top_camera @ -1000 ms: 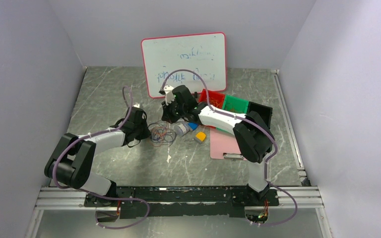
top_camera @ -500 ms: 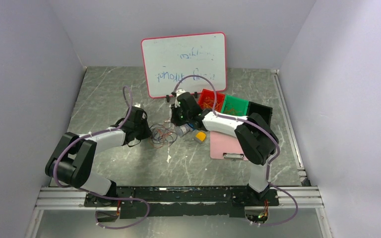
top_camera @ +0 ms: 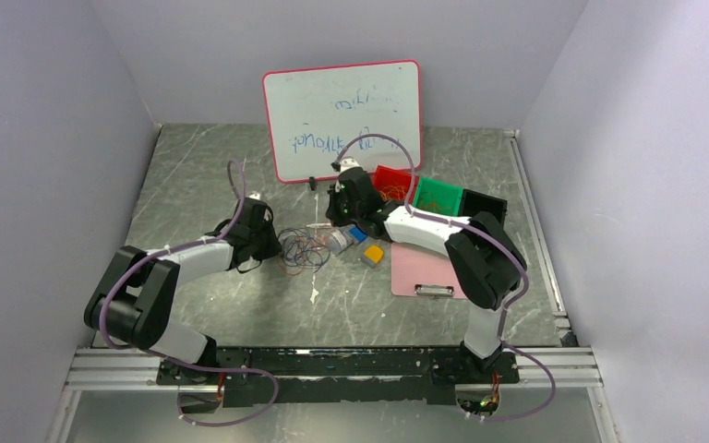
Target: Untangle the cables
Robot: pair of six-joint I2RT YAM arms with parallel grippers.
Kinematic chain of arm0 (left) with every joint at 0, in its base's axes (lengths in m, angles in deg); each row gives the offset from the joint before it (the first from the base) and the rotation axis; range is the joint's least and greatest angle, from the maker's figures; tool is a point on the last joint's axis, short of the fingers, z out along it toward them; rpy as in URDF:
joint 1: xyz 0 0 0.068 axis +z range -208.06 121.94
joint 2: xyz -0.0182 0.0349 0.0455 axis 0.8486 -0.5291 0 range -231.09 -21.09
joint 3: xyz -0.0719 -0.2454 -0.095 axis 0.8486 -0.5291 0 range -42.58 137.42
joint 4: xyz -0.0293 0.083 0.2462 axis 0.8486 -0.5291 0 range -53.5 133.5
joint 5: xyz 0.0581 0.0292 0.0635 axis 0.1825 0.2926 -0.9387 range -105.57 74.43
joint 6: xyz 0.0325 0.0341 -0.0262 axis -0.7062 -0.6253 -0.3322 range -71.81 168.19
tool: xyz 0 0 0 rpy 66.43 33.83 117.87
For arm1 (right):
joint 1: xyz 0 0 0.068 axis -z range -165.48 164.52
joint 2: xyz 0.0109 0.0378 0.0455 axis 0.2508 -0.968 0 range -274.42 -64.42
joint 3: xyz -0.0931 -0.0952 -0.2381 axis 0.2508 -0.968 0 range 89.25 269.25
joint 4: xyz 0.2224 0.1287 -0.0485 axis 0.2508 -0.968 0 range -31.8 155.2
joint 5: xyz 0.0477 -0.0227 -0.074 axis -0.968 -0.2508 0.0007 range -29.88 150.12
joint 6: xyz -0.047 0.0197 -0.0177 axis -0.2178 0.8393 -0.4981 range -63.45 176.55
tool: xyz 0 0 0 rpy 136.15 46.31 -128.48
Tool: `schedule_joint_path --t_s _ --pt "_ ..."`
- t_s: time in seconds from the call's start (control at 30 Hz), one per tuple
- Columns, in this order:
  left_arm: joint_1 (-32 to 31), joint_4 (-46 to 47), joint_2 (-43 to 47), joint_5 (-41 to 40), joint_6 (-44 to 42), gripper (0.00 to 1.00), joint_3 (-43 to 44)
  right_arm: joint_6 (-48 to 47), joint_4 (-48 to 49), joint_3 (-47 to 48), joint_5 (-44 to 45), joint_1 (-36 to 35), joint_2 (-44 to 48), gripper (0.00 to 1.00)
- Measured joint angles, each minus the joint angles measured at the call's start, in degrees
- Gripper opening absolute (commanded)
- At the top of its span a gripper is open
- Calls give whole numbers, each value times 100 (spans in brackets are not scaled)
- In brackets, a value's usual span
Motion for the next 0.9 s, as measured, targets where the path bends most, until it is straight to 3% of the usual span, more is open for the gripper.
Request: schedule_joint_path --t_s 0.27,0.67,0.9 --pt "11 -26 -94 -4 46 7 92 -275 -46 -162 319 127 824 0" --pt "17 24 -192 -4 50 7 160 -490 -70 -127 501 1095 2756 0" --pt "22 87 -249 -2 50 7 188 -833 -219 120 807 1285 3449 0"
